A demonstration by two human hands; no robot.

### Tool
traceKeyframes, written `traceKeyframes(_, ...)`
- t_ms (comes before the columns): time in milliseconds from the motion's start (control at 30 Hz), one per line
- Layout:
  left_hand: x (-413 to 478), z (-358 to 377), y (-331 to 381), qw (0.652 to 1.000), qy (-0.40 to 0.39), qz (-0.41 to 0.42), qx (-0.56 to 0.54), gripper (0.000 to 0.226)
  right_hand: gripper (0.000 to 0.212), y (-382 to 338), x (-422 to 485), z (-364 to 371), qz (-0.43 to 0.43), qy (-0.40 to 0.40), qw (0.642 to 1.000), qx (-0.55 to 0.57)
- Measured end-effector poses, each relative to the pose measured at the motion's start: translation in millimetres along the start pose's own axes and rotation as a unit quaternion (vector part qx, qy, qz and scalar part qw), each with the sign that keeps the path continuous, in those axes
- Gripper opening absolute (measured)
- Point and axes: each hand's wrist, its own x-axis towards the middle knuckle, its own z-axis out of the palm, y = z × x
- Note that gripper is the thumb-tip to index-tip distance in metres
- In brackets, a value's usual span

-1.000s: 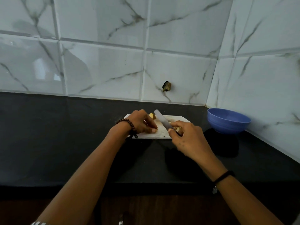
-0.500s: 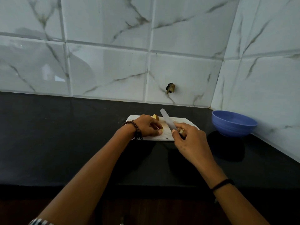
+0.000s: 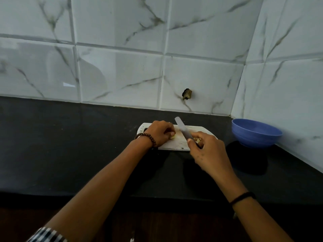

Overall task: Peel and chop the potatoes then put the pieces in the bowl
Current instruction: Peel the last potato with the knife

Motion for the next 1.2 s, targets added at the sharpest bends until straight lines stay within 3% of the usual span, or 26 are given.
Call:
traceKeyframes(400,0.6,-6.9,3.1,0.997,-0.08,-0.004,-0.008,0.027,0.036,-1.2,2.1,1.1,0.012,-0.012,1.0,0.006)
traceKeyframes(600,-2.3,-1.3,3.9,1.0,-0.01,0.012,0.006,0.023,0.027,-1.2,-1.0,-0.9,0.003,0.002,1.0,0.023)
traceKeyframes(967,0.2,-6.1,2.6,0.998,-0.068,0.018,0.008,0.026,0.032,-0.1,0.0,0.0,0.008,0.0,1.0,0.026)
traceKeyframes(1200,0.3,0.3,2.5,0.998,-0.033,0.031,0.036,0.03,0.031,0.6,0.2,0.0,0.006,0.001,1.0,0.031)
